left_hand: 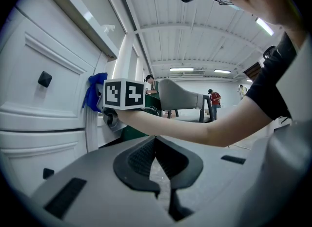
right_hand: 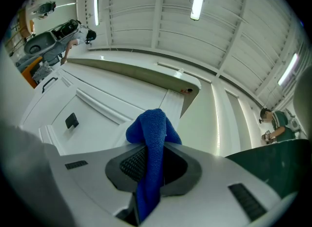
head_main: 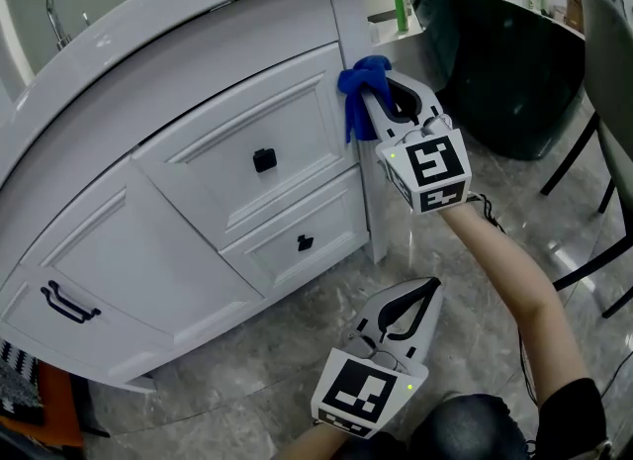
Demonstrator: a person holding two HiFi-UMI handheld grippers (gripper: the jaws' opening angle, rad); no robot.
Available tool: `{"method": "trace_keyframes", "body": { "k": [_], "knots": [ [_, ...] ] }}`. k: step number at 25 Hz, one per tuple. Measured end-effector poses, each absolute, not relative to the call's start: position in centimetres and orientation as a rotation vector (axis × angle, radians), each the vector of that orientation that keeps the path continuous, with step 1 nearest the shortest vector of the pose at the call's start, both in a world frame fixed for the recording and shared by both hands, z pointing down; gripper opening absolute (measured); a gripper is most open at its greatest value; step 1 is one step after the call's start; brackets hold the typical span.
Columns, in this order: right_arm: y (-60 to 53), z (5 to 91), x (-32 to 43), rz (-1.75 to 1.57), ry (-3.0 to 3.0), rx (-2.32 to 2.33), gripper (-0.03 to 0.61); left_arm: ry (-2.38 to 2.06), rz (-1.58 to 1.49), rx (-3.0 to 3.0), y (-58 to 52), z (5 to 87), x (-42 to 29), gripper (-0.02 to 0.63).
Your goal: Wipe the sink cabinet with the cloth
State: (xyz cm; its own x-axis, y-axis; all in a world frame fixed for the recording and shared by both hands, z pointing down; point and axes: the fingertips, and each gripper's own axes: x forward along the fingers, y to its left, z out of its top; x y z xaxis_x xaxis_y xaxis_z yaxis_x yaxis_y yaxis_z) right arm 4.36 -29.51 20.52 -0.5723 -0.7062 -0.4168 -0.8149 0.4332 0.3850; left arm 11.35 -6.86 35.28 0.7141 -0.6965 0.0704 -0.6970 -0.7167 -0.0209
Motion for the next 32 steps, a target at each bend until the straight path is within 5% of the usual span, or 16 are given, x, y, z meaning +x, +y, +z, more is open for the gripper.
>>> {"method": "trace_keyframes", "body": {
  "k": [32],
  "knots": [
    [-29.7,28.1,4.2,0.801,2.542,-1.374,0.06,-1.164,0.157,2.931,-6.8,35.7,11.9,0.005]
  ]
}}
